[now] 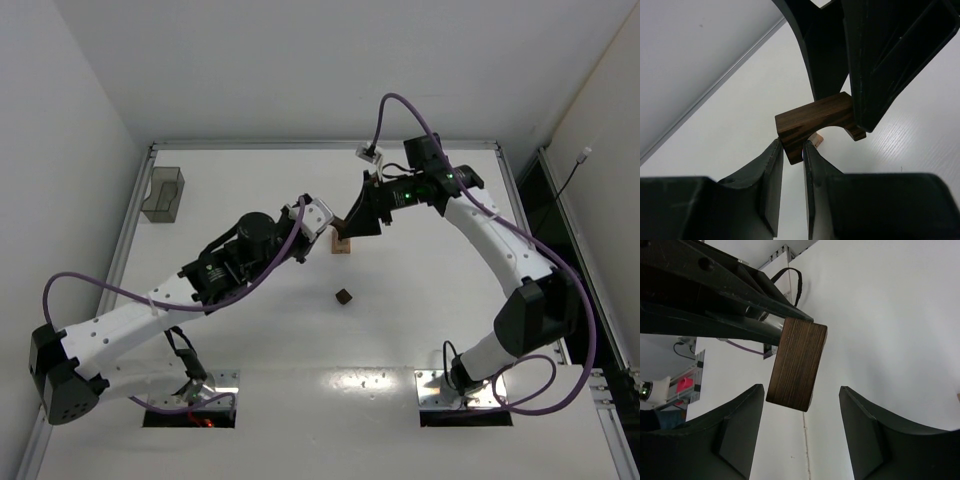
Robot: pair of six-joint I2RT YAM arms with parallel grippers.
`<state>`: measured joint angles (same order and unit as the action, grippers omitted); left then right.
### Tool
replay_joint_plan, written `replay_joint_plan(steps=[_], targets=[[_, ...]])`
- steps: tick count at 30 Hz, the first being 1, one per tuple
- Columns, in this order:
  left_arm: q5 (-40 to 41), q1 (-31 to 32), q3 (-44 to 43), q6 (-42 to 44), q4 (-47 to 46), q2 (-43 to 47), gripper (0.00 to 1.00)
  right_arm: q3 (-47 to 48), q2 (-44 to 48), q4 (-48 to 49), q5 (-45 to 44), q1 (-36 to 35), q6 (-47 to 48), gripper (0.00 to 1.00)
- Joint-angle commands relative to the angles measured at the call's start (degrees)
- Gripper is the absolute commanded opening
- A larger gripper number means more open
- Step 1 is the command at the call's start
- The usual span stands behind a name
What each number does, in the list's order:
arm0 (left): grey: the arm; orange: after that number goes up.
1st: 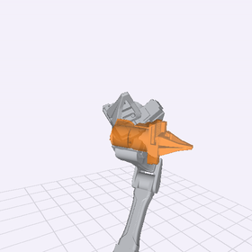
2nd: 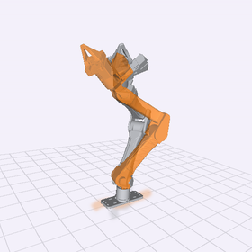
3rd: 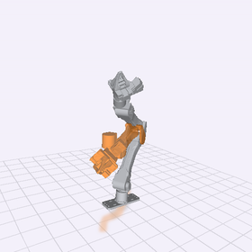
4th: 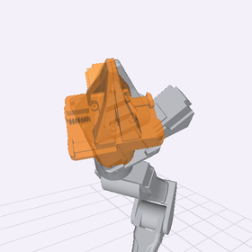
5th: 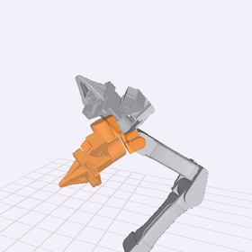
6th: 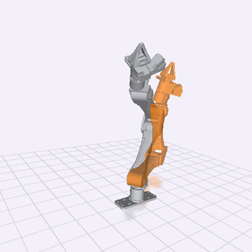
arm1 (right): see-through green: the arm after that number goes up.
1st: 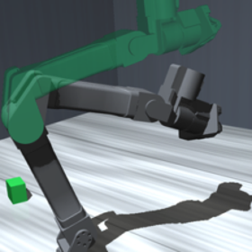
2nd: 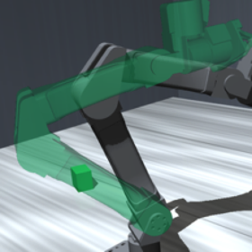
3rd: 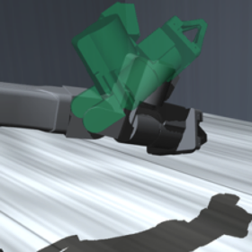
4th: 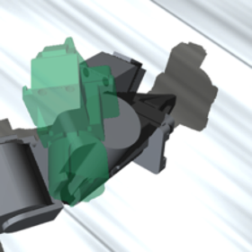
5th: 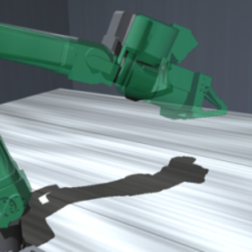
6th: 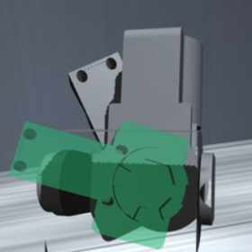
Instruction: Build the wood block tower
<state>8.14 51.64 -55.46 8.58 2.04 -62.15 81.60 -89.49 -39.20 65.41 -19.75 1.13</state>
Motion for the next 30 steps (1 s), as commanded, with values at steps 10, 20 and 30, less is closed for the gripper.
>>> replay_joint_plan(steps=[10,20,30], targets=[[-0.58,2.50,-1.67,1.53,-3.10,0.28,0.00,0.40,0.28,2.73,1.83,-0.47,-1.74,0.57],[-0.58,2.50,-1.14,2.06,-3.10,-0.25,0.00,0.40,0.28,3.25,2.36,-0.47,-1.74,0.39],[-0.06,2.50,-0.08,2.06,-3.10,-0.25,0.00,0.40,0.81,3.25,2.36,-0.47,-0.69,0.00]])
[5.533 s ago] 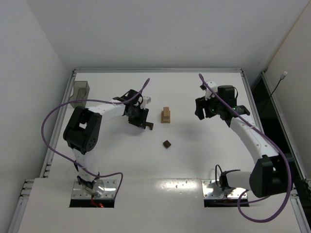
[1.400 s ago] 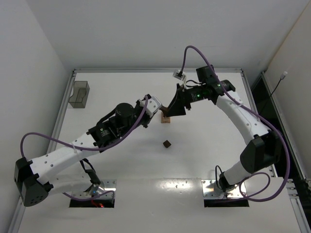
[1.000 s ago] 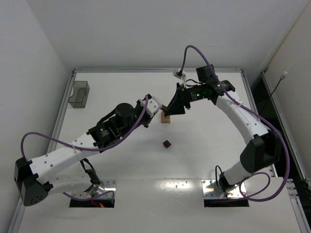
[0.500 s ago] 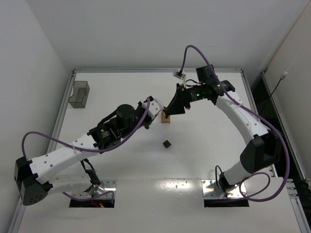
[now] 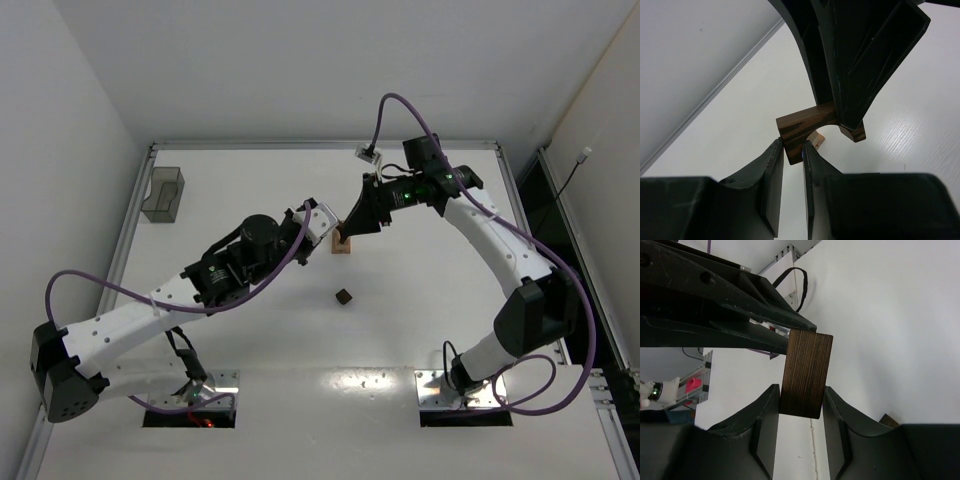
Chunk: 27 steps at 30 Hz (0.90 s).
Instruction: Build the wood block tower
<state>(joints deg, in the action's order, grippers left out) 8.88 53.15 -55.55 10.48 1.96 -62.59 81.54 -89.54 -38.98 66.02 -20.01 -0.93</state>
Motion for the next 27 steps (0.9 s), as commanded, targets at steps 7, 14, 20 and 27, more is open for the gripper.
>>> replay_joint_plan(steps=[7,14,20,27], targets=[[-0.10,1.00,0.53,-0.63,-3.01,0.19,0.54,-1.12,2.44,1.28,-0.36,-0.20,3.29,0.00],[3.32,-1.46,-0.70,-7.46,-0.56,1.23,0.97,-6.21,7.26,-0.31,-9.05,-0.20,5.76,0.00],[11.32,-6.38,-2.28,-12.67,5.15,1.24,1.00,-15.08,14.81,4.95,-34.57,-0.20,-3.97,0.00],[21.15,-15.78,-9.74,-19.34,16.67,-6.39,1.00,-16.07,13.26,6.12,-66.78,-4.59,-26.72,0.00]])
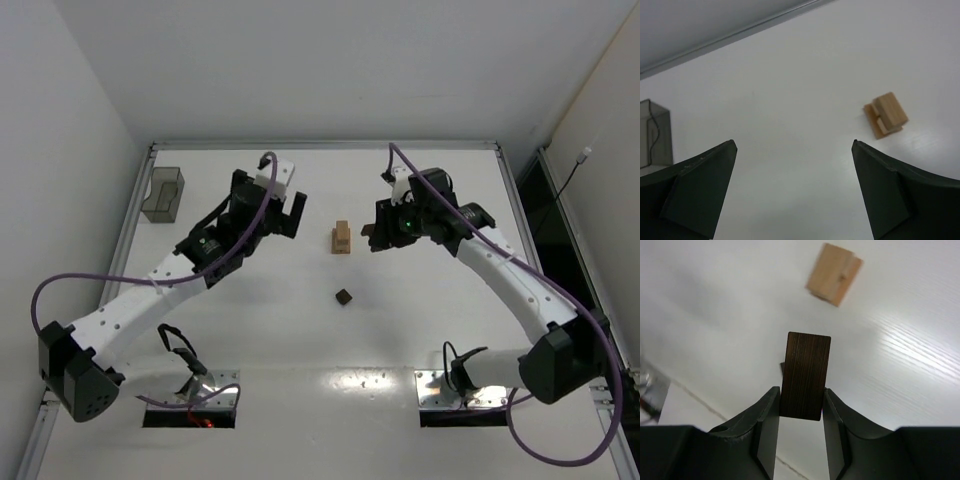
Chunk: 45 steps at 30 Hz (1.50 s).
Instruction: Build the wood block tower
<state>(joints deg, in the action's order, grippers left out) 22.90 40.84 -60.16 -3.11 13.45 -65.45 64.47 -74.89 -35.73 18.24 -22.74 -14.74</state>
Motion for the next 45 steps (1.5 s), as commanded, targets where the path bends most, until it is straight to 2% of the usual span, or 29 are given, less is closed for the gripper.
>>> replay_joint_plan(steps=[1,7,13,19,33,45], targets=[[7.16,-4.36,-5.14,-6.89,6.05,-3.54,1.00,1.01,-2.27,2.07,-21.29,-1.87,-14.60,0.00],[5.59,-10.42,-6.37,-12.79,9.05,-6.53,1.00,3.91,-6.84,3.99,-29.40,-5.46,-25.23,0.00],[1.72,-13.32,-5.14,-14.46,9.05,-7.67,1.00,5.85,-10.80,14.69,-34.57,-12.49,-24.02,0.00],[0.31,-13.95,-4.61,-15.08,8.52,-8.73,1.00,7.08,-13.61,18.94,-40.56,-14.87,-20.77,0.00],[-0.83,-14.47,-5.67,-16.66,7.99,-10.84,1.00,11.46,-23.80,20.34,-38.81,-15.05,-18.92,0.00],[-2.07,-15.00,-5.67,-16.66,7.47,-11.37,1.00,12.09,-26.62,18.15,-38.19,-14.52,-21.29,0.00]])
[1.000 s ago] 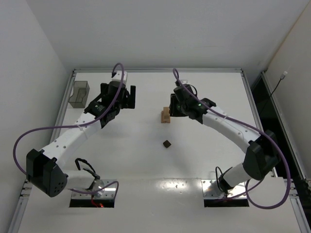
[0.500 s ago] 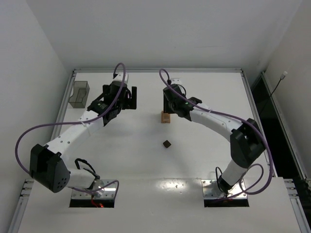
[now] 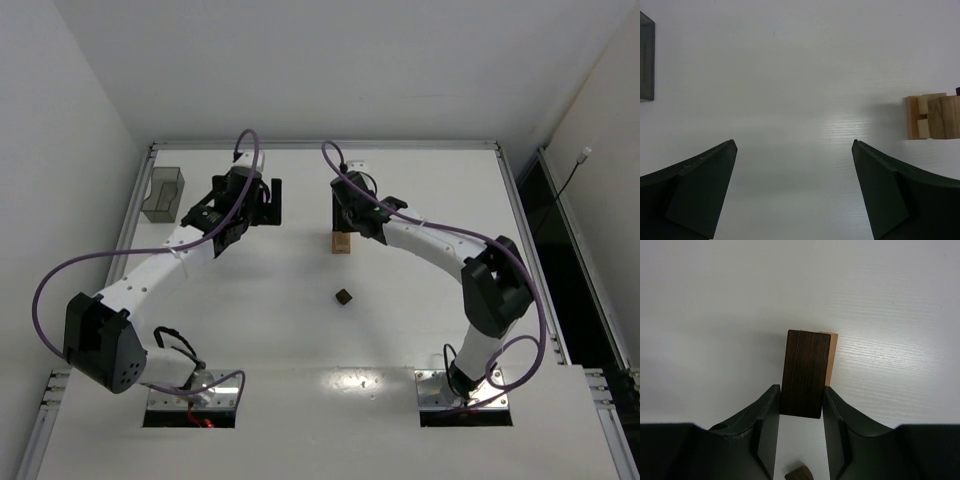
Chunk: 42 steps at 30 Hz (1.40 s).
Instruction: Build the wood block tower
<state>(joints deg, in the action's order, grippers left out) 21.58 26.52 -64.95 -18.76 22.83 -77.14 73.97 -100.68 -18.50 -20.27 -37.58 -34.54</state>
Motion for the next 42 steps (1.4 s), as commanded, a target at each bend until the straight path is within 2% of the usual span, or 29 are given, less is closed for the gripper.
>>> replay_joint_plan(steps=[1,42], targets=[[-0.75,-0.68,-0.88,-1.01,-1.91,0.33,1.00,2.58,-1.44,0.31,0.32,0.32,-1.49,0.00],[-2.86,-0.68,-0.35,-1.54,-2.53,-0.20,1.00,0.91,-3.11,-0.75,2.43,0.84,-2.54,0.00]])
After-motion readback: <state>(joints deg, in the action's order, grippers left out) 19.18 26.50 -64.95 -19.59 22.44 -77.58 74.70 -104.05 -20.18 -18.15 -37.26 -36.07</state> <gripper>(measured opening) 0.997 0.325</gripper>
